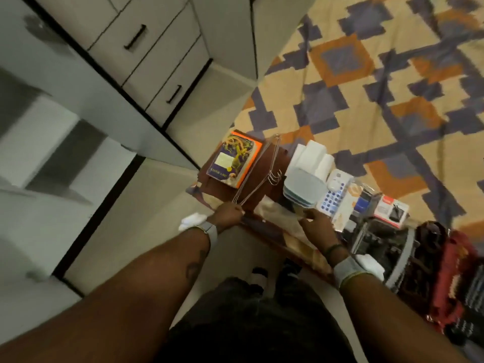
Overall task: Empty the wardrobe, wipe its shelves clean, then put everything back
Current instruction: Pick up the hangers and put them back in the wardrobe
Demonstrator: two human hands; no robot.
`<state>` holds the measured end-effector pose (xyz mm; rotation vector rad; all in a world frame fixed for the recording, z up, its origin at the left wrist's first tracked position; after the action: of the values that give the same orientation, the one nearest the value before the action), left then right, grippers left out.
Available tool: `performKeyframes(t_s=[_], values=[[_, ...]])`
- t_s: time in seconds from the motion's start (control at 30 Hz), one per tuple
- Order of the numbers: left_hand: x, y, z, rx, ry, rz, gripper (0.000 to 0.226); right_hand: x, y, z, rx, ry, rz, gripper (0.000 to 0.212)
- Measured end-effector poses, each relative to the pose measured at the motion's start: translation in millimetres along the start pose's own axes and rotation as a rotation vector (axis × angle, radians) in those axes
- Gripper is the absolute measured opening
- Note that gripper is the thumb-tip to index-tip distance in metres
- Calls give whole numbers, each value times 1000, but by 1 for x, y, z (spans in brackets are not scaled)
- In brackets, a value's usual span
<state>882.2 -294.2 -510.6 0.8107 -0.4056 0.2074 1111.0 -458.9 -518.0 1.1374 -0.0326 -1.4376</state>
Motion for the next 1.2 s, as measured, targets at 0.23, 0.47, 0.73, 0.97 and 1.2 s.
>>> performKeyframes(t_s=[0.23,0.47,0.73,0.97,1.2], values=[[-8,46,-32,79,57,24,25,-68,-23,-66,-123,110,76,29],[-32,68,-92,43,138,200,18,-89,-67,-112,-161,-2,41,29],[-52,90,-173,-127,53,47,23,-83,-149,-141,-93,-238,-7,17],[-34,90,-247,-120,-192,-138,35,-107,-209,-155,65,-585,19,28],[-28,63,-286,-150,-303,-246,46,45,-274,-227,562,-801,416,27]])
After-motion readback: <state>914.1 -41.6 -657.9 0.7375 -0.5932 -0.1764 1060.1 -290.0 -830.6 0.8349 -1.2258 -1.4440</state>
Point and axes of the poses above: each hand's wrist, its own z-axis away from the middle knuckle, its own y-axis out of the back of the hand, x = y × z, the point moved 9 cm from there along -z, towards the middle knuckle, and after that the axes turned 11 degrees about x, right-handed, at the moved point
